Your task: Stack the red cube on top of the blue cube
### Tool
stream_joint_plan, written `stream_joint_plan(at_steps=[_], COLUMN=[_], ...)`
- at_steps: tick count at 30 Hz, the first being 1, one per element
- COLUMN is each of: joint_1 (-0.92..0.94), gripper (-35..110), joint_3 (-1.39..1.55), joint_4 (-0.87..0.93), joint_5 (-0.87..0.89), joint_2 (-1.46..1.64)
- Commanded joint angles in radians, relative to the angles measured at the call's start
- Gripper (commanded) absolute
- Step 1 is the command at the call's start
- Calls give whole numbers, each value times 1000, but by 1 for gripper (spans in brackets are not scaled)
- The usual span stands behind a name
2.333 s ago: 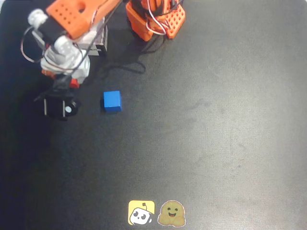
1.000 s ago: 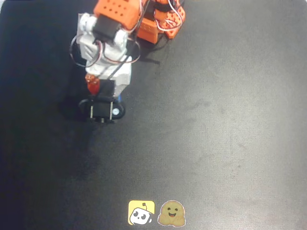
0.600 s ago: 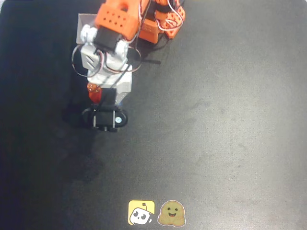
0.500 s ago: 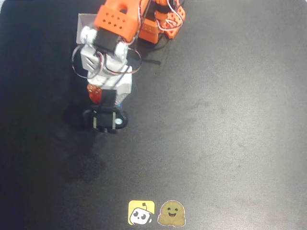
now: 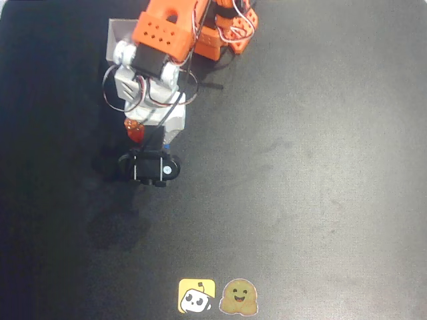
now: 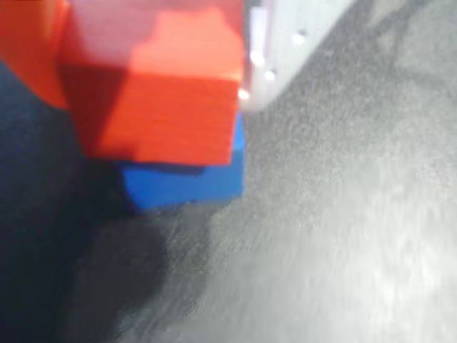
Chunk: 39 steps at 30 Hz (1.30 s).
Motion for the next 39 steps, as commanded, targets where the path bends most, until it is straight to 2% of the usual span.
stream_joint_plan(at_steps=[1,19,30,39], joint_1=[-9,-9,-18,-23], gripper=[0,2,25,29], joint_3=[3,37,38,31], joint_4=[-11,-14,-12,-15], joint_5=[8,8,35,43], joint_2=[32,64,60,98])
